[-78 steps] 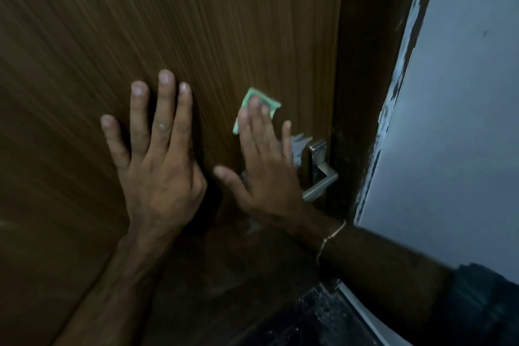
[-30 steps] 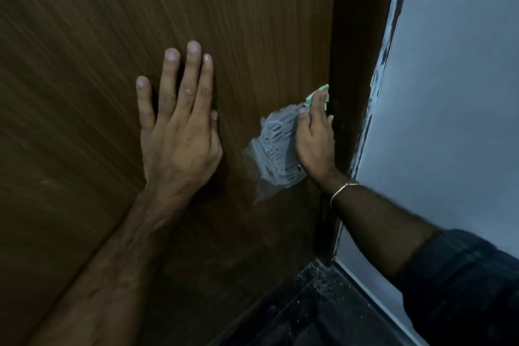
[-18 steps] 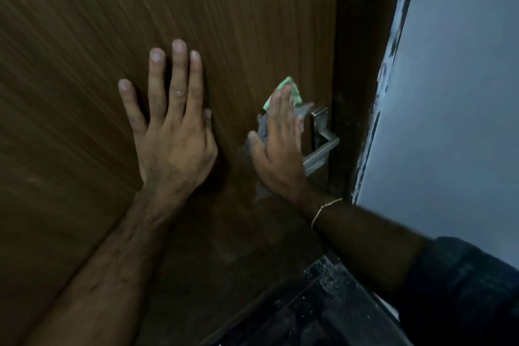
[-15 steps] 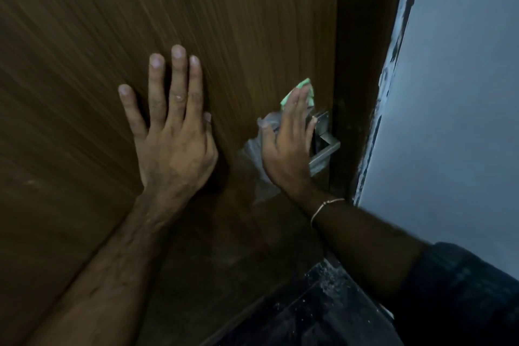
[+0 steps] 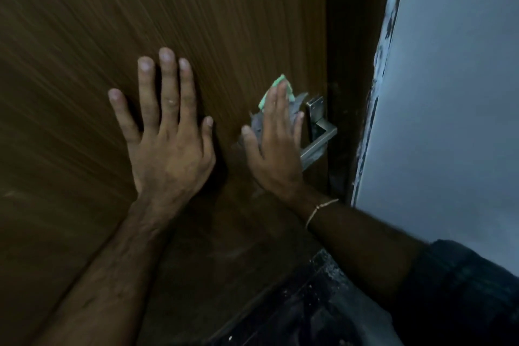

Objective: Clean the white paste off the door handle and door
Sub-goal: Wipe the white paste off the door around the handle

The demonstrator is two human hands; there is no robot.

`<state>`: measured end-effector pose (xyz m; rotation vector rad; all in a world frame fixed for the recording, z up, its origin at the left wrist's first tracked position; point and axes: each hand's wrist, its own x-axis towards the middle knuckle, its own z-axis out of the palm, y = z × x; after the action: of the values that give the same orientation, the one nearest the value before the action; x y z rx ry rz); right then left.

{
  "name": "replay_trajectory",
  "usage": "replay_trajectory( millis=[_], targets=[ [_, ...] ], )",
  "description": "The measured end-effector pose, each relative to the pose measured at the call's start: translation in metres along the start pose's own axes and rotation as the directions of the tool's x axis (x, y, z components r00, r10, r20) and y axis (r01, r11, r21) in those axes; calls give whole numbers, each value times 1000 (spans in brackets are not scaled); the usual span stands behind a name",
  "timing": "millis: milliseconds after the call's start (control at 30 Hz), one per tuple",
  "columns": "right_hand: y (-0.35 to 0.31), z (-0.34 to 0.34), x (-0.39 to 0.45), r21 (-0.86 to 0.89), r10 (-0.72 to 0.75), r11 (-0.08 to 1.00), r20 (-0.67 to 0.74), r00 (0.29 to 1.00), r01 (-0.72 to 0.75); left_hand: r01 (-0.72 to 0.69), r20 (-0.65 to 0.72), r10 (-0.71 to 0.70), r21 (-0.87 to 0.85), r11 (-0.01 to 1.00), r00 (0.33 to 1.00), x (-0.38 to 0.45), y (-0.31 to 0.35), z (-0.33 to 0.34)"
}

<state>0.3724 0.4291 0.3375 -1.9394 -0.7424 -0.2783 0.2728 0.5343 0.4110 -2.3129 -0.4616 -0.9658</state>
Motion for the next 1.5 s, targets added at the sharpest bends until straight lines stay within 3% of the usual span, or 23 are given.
replay_trajectory(
  millis=[67,167,300,400,467,533,700,800,933,1067,1167,1233,1333,1433,1500],
  targets=[
    [-10,1,1,57,22,998,-24,999,-20,2,1,-2,-13,1000,1000,0,2,0],
    [6,3,-14,-26,-93,995,80,992,96,6,24,-4,-61,998,1000,-6,4,3],
    [5,-2,7,59,75,996,-37,996,-73,11,40,-7,-83,996,999,-2,2,5],
    [14,-2,3,-1,-41,999,10,999,41,22,29,-19,-106,994,999,-7,5,7],
    [24,-9,16,-31,22,999,-46,999,-24,17,42,-13,-103,995,999,-6,3,7],
    [23,-17,32,66,144,988,-100,984,-138,33,68,-26,-106,994,997,-2,4,7],
    [32,-18,26,31,149,988,-9,989,-149,1,61,6,-111,994,998,-6,1,6],
    [28,-21,33,111,199,975,-23,980,-195,7,69,1,-107,994,998,-2,2,7],
    [32,-15,12,57,133,989,44,990,-135,7,57,0,-128,992,998,-9,1,10],
    [21,-18,31,223,297,931,3,955,-290,15,85,-5,-116,993,996,-2,2,8],
    [15,-11,17,220,254,939,67,965,-263,-6,68,13,-98,995,998,-8,2,7],
    [15,-17,24,279,309,906,77,948,-318,-8,81,15,-80,997,997,-5,0,6],
    [5,-27,48,413,503,763,105,858,-497,-11,96,18,-77,997,995,-3,2,2],
    [0,-28,47,417,501,740,183,846,-528,-19,79,25,-73,997,997,-8,1,3],
    [1,-33,54,497,566,646,197,800,-579,-13,83,19,-61,998,996,-5,0,3]
  ],
)
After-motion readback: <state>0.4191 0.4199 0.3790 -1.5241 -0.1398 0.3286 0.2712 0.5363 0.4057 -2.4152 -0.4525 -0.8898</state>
